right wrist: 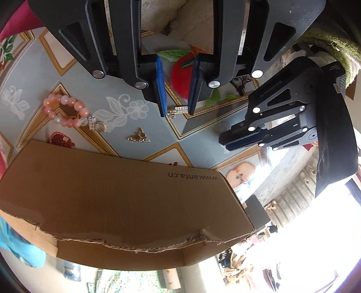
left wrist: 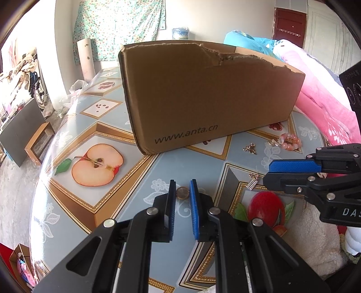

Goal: Organize jewelry
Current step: 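Lower the right gripper onto the silver spring charm and close while the left holds the ring, then lift the ring and charm with both grippers and carry them over the box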

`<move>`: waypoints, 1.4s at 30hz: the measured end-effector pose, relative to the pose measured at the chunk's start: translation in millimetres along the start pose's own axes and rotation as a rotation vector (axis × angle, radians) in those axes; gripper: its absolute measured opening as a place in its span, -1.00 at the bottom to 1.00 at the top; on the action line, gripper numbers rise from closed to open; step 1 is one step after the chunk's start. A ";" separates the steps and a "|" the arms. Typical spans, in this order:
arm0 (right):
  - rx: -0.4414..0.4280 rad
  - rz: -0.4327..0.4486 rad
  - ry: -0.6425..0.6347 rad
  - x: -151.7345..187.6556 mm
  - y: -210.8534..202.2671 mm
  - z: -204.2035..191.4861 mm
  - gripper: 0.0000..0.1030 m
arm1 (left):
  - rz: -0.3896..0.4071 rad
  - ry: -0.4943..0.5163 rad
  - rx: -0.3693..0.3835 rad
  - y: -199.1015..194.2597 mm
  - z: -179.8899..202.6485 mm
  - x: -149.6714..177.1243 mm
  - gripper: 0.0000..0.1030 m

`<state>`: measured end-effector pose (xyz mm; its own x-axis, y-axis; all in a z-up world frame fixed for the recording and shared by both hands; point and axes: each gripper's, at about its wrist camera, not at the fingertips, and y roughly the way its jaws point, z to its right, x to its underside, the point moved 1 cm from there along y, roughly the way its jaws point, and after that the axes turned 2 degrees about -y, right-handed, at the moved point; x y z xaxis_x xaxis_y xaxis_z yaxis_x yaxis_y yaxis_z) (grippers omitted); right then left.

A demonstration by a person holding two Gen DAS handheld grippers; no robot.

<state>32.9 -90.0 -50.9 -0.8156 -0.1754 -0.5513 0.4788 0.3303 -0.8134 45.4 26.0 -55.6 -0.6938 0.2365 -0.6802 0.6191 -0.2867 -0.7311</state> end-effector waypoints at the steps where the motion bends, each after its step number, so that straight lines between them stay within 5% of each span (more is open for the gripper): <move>1: 0.006 -0.002 0.012 2.3 -1.1 3.0 -0.52 | 0.000 0.002 0.000 0.0 0.0 0.1 -0.78; 6: 0.013 -0.013 0.079 1.3 5.4 11.6 -0.43 | 0.001 -0.001 -0.001 -0.1 -0.5 -0.1 -0.78; 11: 0.092 0.003 -0.039 -1.2 7.6 -5.0 -0.44 | 0.001 -0.008 -0.004 -0.7 -0.5 -0.1 -0.78; 14: 0.149 0.008 -0.099 2.0 7.8 -11.5 -0.62 | 0.001 -0.008 -0.003 -0.7 -0.5 0.0 -0.78; 16: 0.154 0.009 -0.098 2.5 7.5 -10.6 -0.97 | 0.002 -0.005 -0.004 -0.7 -0.2 0.0 -0.78; 28: 0.046 0.040 0.031 -1.8 -18.8 26.5 -1.00 | 0.006 0.010 -0.020 -0.4 2.5 0.2 -0.78; 33: 0.024 0.050 -0.007 1.8 -33.7 30.4 -1.00 | 0.005 0.013 -0.023 -0.3 3.7 0.4 -0.78; 36: 0.014 0.012 -0.027 3.1 -35.2 22.7 -0.91 | 0.005 0.012 -0.025 -0.1 3.6 0.2 -0.78; 39: 0.013 -0.007 -0.065 8.9 -34.1 11.8 -0.30 | 0.004 0.012 -0.028 0.5 4.4 -0.1 -0.78; 42: 0.038 -0.008 -0.116 8.7 -26.9 2.2 -0.23 | 0.004 0.012 -0.027 0.3 4.5 0.1 -0.78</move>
<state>13.7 -102.5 -34.2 -0.7778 -0.2845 -0.5604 0.4859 0.2932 -0.8234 43.9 21.8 -55.7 -0.6868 0.2464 -0.6838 0.6319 -0.2622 -0.7293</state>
